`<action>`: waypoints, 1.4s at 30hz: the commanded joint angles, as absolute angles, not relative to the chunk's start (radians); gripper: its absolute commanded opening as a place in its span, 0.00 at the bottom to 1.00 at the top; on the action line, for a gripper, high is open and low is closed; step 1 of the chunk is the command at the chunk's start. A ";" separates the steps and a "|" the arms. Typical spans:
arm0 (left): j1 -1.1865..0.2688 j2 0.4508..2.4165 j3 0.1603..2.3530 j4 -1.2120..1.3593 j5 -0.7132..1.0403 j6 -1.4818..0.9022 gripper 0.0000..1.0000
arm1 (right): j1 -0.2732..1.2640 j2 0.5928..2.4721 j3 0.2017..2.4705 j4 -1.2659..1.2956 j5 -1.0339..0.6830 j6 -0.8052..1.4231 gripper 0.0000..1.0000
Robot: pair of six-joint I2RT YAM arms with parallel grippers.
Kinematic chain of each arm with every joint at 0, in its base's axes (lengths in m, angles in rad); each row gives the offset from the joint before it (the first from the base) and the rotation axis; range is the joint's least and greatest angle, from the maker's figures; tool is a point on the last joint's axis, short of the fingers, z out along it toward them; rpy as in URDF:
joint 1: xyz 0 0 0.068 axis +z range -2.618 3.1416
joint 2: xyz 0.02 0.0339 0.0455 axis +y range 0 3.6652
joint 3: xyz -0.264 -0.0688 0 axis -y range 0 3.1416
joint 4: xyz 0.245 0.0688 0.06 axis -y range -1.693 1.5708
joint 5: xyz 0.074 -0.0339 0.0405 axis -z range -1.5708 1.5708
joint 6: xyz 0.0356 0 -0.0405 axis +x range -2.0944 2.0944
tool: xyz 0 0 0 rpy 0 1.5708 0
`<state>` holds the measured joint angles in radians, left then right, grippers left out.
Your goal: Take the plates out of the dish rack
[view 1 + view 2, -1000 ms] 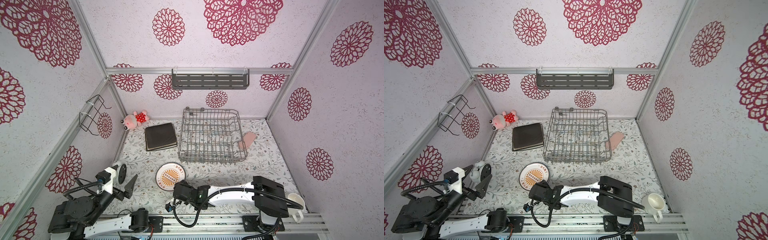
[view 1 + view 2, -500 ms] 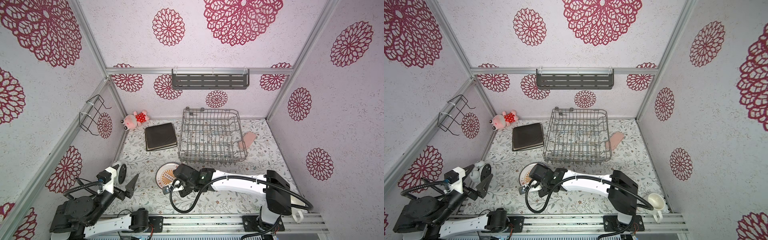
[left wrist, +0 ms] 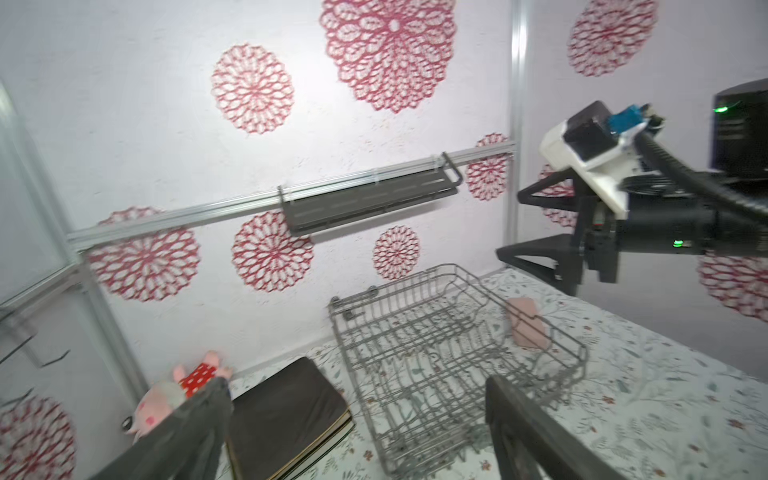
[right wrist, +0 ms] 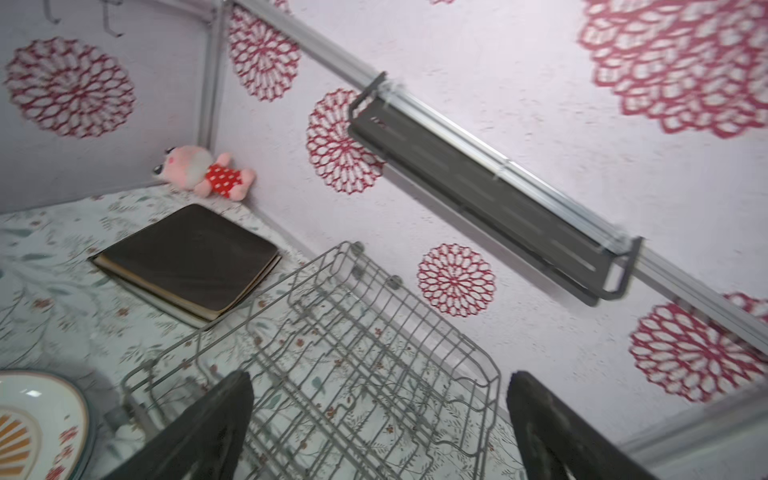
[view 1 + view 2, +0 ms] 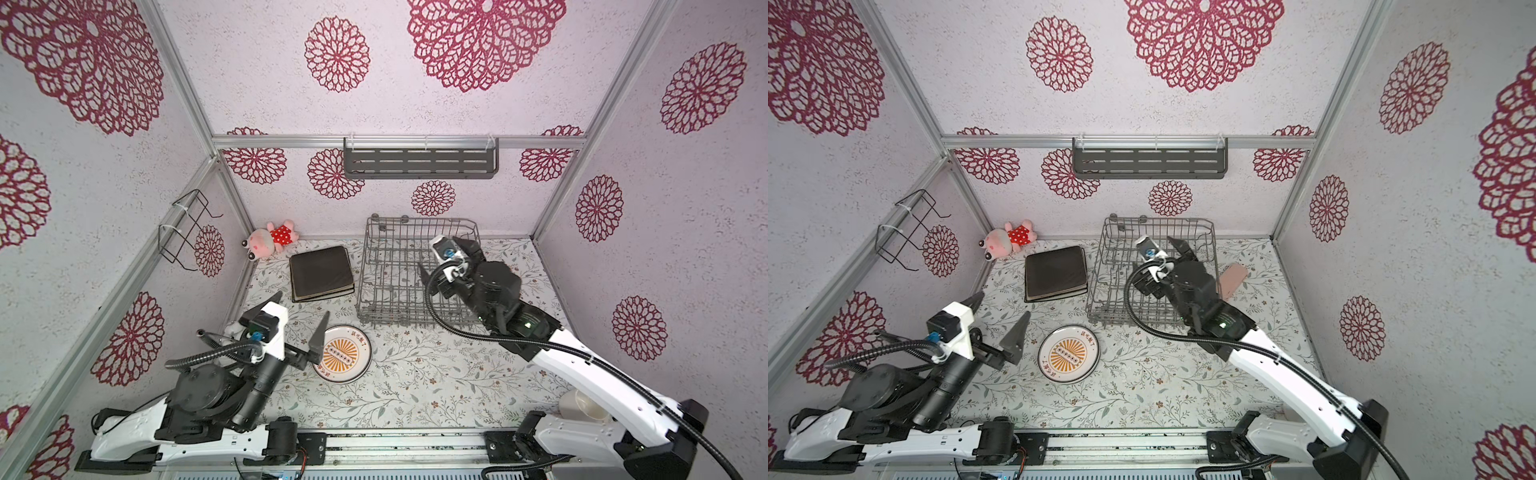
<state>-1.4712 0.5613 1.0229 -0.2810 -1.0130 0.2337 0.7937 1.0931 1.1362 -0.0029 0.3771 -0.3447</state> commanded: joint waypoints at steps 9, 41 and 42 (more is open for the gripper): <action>-0.513 1.168 1.333 -0.367 0.002 -0.064 0.97 | 0.767 0.967 1.043 0.071 0.397 -0.320 0.99; 0.136 1.561 0.437 0.858 -0.156 -0.147 0.97 | -0.080 0.994 0.237 0.726 0.098 0.076 0.99; 0.134 1.561 0.433 0.862 -0.165 -0.141 0.97 | -0.080 1.002 0.199 0.803 0.101 0.075 0.99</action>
<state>0.1379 1.5642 0.4347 0.7235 -0.0975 -0.1753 -0.0761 0.9901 0.2531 0.5560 0.1253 0.0719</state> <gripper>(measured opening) 0.975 0.989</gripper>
